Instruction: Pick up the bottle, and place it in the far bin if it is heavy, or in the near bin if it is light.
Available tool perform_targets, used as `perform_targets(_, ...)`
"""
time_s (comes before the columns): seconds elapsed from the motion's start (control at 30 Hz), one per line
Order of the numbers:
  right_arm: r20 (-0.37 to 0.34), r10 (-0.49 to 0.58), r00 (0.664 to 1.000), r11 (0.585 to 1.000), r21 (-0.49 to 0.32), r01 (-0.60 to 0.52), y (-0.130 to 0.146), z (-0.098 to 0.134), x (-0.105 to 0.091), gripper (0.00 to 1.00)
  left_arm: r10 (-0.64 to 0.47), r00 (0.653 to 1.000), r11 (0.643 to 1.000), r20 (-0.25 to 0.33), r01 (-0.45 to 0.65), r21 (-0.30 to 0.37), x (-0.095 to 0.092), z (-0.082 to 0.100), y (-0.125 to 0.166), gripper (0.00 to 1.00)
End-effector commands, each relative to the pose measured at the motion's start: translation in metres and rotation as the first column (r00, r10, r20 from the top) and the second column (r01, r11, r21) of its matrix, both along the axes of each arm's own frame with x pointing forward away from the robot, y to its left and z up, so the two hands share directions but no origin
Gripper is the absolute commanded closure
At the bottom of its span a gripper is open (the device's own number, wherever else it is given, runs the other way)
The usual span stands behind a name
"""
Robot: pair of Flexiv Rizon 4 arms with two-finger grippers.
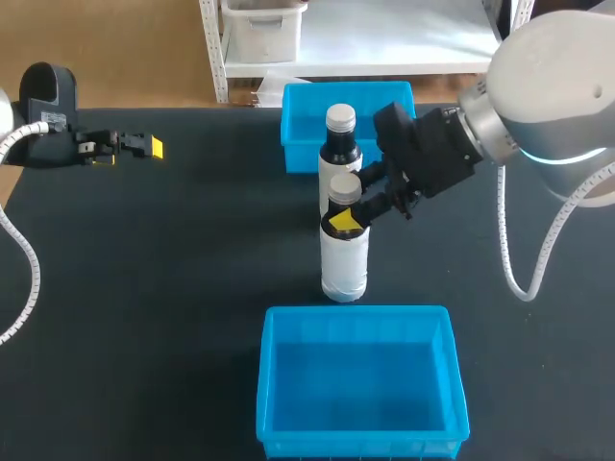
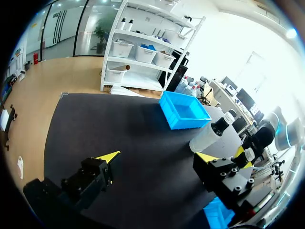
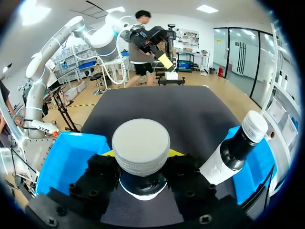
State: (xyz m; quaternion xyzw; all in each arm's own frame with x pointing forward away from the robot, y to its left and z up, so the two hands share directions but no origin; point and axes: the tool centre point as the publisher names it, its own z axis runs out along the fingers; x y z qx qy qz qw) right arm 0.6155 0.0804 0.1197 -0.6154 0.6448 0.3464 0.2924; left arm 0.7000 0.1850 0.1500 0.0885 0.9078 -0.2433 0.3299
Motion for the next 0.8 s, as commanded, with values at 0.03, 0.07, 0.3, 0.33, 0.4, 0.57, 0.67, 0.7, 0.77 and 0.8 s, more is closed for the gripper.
perform_targets(0.03,0.001,-0.002,1.0,1.0,0.002,0.002,-0.001,0.001,-0.002,1.0,0.0,1.0,1.0,0.0,0.0,0.0,0.0,0.0,0.0,0.0)
perform_targets(0.07,0.005,-0.003,1.0,1.0,0.003,0.003,-0.002,0.002,-0.002,1.0,0.0,1.0,1.0,0.0,0.0,0.0,0.0,0.0,0.0,0.0)
perform_targets(0.3,0.059,-0.032,0.998,0.999,0.015,0.031,-0.01,0.034,-0.002,1.0,0.0,1.0,1.0,0.0,0.0,0.0,0.0,0.0,0.0,0.0)
perform_targets(0.33,0.067,-0.036,0.997,0.999,0.018,0.035,-0.012,0.04,-0.002,1.0,0.0,1.0,1.0,0.0,0.0,0.0,0.0,0.0,0.0,0.0)
perform_targets(0.4,0.083,-0.041,0.996,0.999,0.024,0.039,-0.013,0.053,-0.003,1.0,0.0,1.0,1.0,0.0,0.0,0.0,0.0,0.0,0.0,0.0)
perform_targets(0.57,0.107,-0.049,0.993,0.998,0.034,0.045,-0.016,0.081,-0.013,1.0,0.0,1.0,1.0,0.0,0.0,0.0,0.0,0.0,0.0,0.0)
perform_targets(0.67,0.117,-0.049,0.992,0.998,0.04,0.044,-0.016,0.097,-0.022,1.0,0.0,1.0,1.0,0.0,0.0,0.0,0.0,0.0,0.0,0.0)
perform_targets(0.7,0.119,-0.049,0.992,0.998,0.042,0.044,-0.017,0.102,-0.025,1.0,0.0,1.0,1.0,0.0,0.0,0.0,0.0,0.0,0.0,0.0)
perform_targets(0.77,0.122,-0.045,0.991,0.998,0.047,0.04,-0.016,0.113,-0.034,1.0,0.0,1.0,1.0,0.0,0.0,0.0,0.0,0.0,0.0,0.0)
perform_targets(0.8,0.122,-0.042,0.992,0.998,0.049,0.036,-0.015,0.117,-0.038,1.0,0.0,1.0,1.0,0.0,0.0,0.0,0.0,0.0,0.0,0.0)
